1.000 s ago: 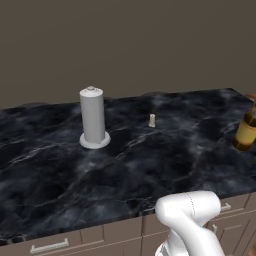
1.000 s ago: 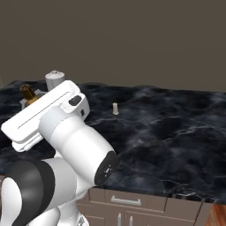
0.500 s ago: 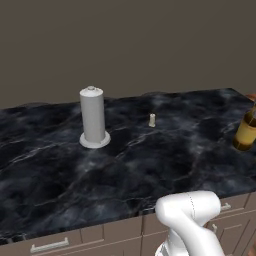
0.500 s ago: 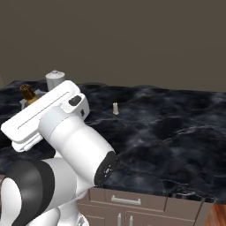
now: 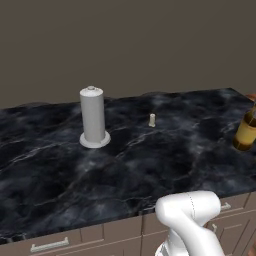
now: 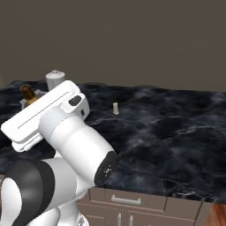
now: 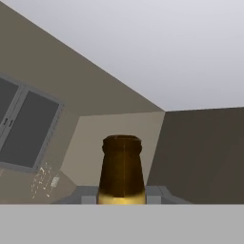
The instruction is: Open the cabinet directly in front. Then move the beer and the mug to the dining counter with the candle on it.
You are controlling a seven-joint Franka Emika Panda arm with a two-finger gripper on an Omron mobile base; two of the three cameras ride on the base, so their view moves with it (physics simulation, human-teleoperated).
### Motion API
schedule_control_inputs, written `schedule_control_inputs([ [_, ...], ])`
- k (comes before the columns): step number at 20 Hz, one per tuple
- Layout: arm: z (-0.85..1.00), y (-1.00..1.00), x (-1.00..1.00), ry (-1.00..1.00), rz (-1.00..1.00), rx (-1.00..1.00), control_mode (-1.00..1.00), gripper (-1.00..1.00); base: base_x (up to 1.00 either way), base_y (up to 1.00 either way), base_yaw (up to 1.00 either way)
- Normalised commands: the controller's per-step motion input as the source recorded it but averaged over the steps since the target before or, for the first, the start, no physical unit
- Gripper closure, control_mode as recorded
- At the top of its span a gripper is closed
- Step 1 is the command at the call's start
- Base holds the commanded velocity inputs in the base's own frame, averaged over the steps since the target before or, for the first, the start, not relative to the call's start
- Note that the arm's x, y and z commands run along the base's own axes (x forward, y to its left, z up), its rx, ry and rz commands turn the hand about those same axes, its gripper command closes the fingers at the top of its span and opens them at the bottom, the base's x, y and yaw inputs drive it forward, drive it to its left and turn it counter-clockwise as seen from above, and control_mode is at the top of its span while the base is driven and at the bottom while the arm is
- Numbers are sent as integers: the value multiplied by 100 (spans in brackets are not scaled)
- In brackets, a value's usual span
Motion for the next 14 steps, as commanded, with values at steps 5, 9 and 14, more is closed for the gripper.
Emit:
schedule_control_inputs([
  [5, 0, 0, 0, 0, 0, 0, -100, 100, 0, 0, 0],
  [9, 0, 0, 14, 0, 0, 0, -100, 100, 0, 0, 0],
  [14, 0, 0, 35, 0, 0, 0, -100, 100, 0, 0, 0],
])
